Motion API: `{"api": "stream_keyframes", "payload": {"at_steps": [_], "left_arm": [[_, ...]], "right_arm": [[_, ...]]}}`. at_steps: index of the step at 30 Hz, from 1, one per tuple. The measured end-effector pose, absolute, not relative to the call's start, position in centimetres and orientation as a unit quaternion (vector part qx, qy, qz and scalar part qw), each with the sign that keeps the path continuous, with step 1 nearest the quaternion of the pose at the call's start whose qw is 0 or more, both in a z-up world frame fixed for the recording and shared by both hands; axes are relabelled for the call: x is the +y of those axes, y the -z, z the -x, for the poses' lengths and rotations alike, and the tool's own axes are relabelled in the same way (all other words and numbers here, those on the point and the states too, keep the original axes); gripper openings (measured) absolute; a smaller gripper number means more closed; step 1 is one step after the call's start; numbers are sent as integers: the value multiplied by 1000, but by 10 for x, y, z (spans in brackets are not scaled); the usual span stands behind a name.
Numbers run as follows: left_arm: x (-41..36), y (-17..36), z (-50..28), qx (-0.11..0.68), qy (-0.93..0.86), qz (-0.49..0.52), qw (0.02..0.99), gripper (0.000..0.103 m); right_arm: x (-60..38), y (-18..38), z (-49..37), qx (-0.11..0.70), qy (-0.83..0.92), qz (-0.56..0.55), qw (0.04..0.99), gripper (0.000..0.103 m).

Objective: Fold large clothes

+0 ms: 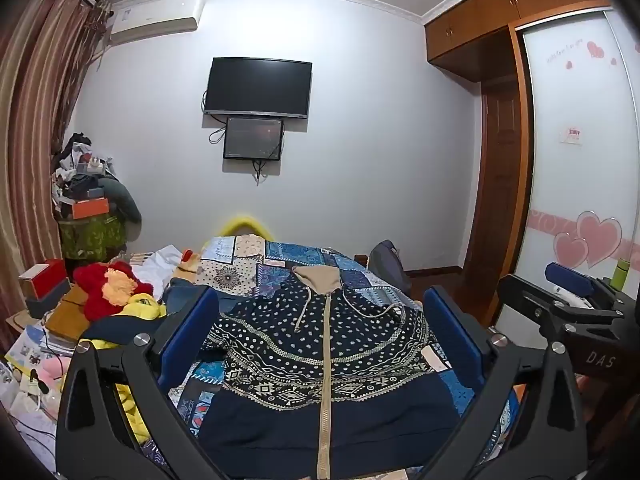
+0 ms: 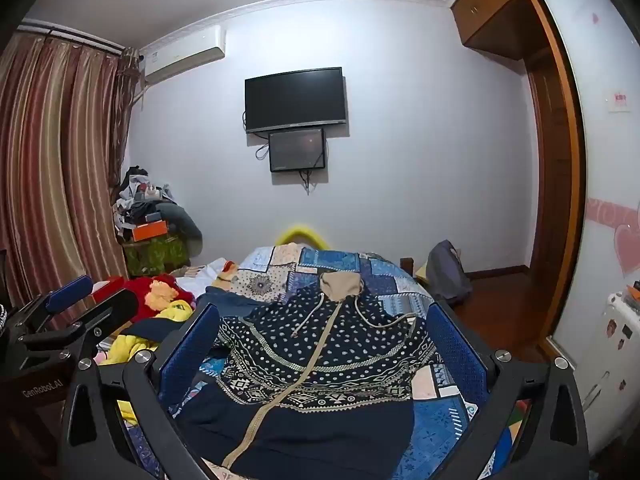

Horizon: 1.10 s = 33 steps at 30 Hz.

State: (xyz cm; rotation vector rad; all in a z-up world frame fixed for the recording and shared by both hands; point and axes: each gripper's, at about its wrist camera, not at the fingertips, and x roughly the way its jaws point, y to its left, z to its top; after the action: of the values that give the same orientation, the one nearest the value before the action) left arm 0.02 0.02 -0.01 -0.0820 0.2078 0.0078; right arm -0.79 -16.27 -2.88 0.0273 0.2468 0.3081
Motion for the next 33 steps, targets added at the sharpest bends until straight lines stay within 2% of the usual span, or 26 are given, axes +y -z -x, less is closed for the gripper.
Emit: {"api": "stream_keyframes", "payload": {"at_steps": [33], "left_arm": [[0,3,-5,98,-6,31,995,103]], "right_arm": [[-163,40,4,126,-150,-15,981,103]]}}
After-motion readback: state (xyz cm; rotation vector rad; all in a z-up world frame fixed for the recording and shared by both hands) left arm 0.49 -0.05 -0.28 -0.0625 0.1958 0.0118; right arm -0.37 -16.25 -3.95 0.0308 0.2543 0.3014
